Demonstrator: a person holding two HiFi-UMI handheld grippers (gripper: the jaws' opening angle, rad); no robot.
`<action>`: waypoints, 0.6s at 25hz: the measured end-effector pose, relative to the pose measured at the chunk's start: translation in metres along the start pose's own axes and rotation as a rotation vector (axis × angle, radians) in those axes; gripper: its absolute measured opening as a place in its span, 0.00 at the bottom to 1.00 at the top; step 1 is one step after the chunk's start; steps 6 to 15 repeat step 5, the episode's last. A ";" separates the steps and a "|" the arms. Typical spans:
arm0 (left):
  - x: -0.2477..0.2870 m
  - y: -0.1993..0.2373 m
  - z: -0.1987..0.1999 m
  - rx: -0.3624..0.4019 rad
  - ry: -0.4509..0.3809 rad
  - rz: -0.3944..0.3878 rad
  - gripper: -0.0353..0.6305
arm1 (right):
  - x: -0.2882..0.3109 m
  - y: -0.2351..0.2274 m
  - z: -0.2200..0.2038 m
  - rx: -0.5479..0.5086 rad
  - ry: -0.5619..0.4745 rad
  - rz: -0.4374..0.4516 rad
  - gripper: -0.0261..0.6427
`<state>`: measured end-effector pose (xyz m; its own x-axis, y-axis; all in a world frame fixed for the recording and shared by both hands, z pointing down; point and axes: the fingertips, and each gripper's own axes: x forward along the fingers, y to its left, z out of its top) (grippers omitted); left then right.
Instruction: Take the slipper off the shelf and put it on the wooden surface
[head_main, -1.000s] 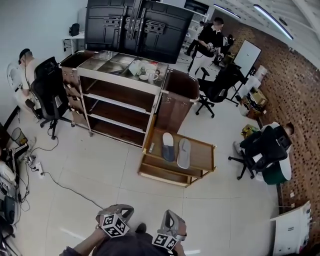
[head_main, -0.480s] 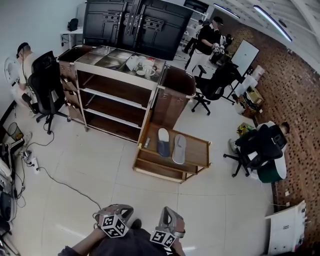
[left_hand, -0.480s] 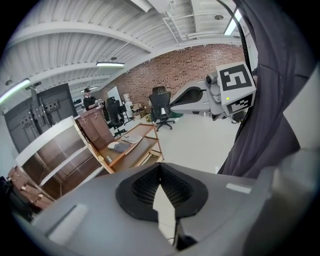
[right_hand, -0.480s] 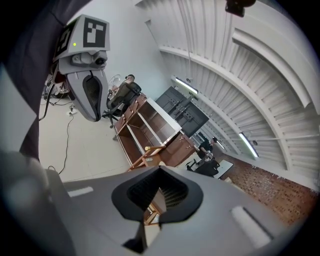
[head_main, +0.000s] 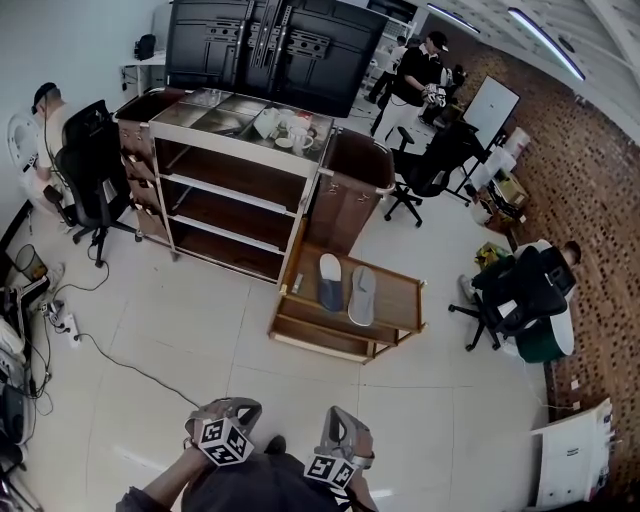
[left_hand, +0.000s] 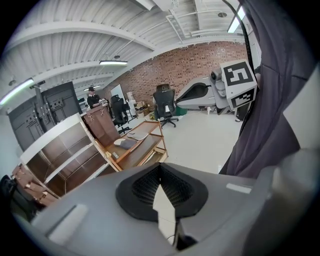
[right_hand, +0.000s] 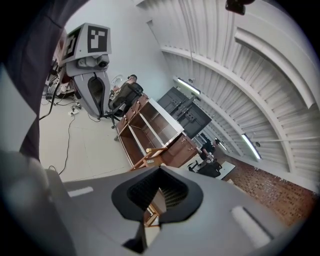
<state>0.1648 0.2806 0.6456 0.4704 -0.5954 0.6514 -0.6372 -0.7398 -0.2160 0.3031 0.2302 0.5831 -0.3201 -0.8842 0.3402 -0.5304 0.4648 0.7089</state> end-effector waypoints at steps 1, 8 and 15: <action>0.000 0.001 -0.001 0.000 -0.001 -0.002 0.08 | 0.002 0.001 0.001 -0.002 0.000 0.001 0.04; 0.002 0.003 -0.007 -0.007 -0.002 -0.014 0.08 | 0.008 0.006 0.003 -0.012 0.001 0.013 0.04; 0.002 0.003 -0.007 -0.007 -0.002 -0.014 0.08 | 0.008 0.006 0.003 -0.012 0.001 0.013 0.04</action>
